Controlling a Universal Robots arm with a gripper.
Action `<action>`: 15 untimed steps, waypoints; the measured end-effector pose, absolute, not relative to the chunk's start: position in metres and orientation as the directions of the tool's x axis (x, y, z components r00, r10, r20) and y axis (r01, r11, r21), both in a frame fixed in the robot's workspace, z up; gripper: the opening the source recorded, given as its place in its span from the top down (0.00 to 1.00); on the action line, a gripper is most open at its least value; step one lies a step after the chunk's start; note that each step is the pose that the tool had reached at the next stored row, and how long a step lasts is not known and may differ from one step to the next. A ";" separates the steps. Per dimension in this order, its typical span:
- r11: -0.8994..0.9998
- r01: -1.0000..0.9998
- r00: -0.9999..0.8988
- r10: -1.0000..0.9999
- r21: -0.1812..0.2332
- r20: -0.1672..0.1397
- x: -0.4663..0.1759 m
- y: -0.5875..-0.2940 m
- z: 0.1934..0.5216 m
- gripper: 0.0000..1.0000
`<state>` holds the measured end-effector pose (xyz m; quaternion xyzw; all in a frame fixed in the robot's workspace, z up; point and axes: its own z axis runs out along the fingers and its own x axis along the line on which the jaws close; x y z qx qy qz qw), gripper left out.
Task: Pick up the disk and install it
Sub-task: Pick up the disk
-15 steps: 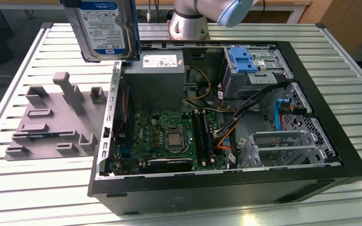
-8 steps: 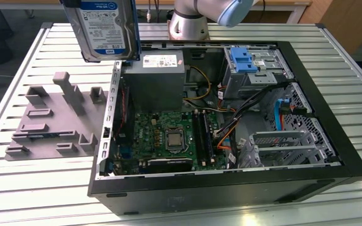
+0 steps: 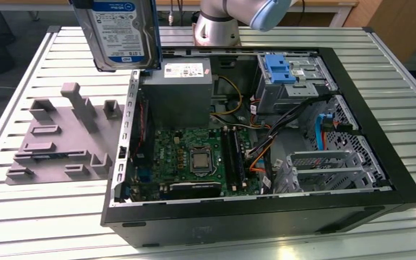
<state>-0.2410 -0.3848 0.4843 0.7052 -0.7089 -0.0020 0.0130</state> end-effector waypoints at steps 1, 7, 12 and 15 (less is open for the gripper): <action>0.005 -1.000 -0.005 -1.000 0.021 0.016 -0.241 -0.385 0.484 0.64; 0.005 -1.000 -0.005 -1.000 0.021 0.016 -0.240 -0.385 0.484 0.64; 0.006 -1.000 -0.005 -1.000 0.021 0.016 -0.237 -0.385 0.484 0.64; 0.005 -1.000 -0.005 -1.000 0.021 0.016 -0.233 -0.385 0.484 0.64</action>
